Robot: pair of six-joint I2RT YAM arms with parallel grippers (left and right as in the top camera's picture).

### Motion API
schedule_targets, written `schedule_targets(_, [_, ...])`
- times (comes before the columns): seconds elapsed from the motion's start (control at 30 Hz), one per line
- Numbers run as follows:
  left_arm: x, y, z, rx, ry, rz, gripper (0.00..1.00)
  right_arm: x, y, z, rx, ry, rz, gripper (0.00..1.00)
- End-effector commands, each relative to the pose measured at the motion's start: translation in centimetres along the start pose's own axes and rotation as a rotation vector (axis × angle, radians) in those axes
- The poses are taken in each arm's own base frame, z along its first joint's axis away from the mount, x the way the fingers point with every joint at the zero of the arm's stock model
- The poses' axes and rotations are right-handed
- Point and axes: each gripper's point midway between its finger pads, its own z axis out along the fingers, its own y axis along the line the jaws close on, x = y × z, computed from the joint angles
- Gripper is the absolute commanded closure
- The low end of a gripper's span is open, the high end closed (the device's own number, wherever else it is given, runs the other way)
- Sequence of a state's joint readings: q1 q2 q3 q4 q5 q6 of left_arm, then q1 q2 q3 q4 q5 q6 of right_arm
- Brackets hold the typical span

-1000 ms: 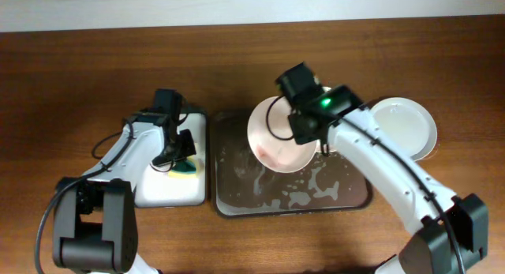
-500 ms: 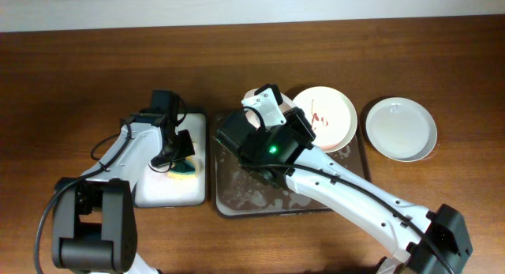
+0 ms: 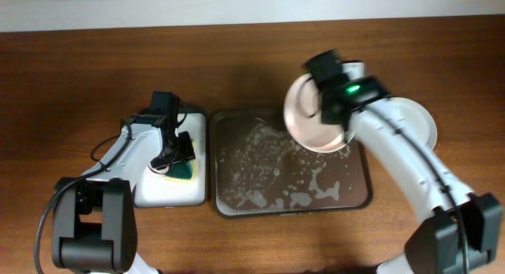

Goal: Clean dirty plates on tray and stack at the side
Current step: 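Return the sponge to the white tray and stack the pink plate on the right, then grasp the last plate's rim with the right gripper and pull it forward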

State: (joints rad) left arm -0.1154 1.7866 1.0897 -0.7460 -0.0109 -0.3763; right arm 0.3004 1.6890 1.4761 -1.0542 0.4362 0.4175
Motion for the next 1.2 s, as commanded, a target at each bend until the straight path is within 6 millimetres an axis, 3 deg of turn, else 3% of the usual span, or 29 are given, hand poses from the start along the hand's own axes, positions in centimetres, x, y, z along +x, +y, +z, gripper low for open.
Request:
schedule_targets(0.0, [0.0,0.2,-0.2,0.003,-0.008,0.004,0.45,-0.4,-3.3,1.3,-0.200,0.125,0.245,0.96])
schedule_targets(0.13, [0.0,0.2,-0.2,0.003,-0.009,0.004,0.39,-0.2,-10.8,3.8,-0.207,0.193,0.486,0.96])
schedule_targets(0.27, [-0.2,0.2,-0.2,0.006,-0.017,0.004,0.32,1.2,-16.2,5.9,-0.166,0.240,0.625,0.96])
schedule_targets(0.47, [-0.8,-0.1,-0.2,0.015,-0.039,0.004,0.30,2.6,-18.6,7.6,-0.139,0.284,0.663,0.96])
schedule_targets(0.5, [-0.8,-0.1,-0.2,0.016,-0.042,0.004,0.30,2.7,-18.5,7.8,-0.139,0.289,0.663,0.90])
schedule_targets(0.57, [-0.9,-0.1,-0.2,0.016,-0.043,0.004,0.30,2.7,-18.3,8.1,-0.140,0.298,0.658,0.61])
schedule_targets(0.6, [-0.9,-0.1,-0.2,0.016,-0.044,0.004,0.30,2.7,-18.1,8.1,-0.143,0.301,0.654,0.58])
schedule_targets(0.7, [-0.9,-0.1,-0.2,0.017,-0.044,0.004,0.30,2.3,-15.7,7.7,-0.241,0.316,0.635,0.58])
schedule_targets(0.8, [-0.9,-0.1,-0.2,0.017,-0.044,0.004,0.30,1.6,-12.1,6.8,-0.382,0.314,0.500,0.58])
schedule_targets(0.93, [-0.9,-0.1,-0.2,0.017,-0.044,0.004,0.29,2.1,-7.8,6.5,-0.427,0.329,0.316,0.57])
schedule_targets(1.07, [-0.9,-0.1,-0.2,0.016,-0.044,0.004,0.29,3.9,-3.9,8.4,-0.437,0.364,0.222,0.57])
schedule_targets(1.17, [-0.9,-0.1,-0.2,0.016,-0.044,0.004,0.29,5.3,-2.1,9.9,-0.444,0.392,0.187,0.57])
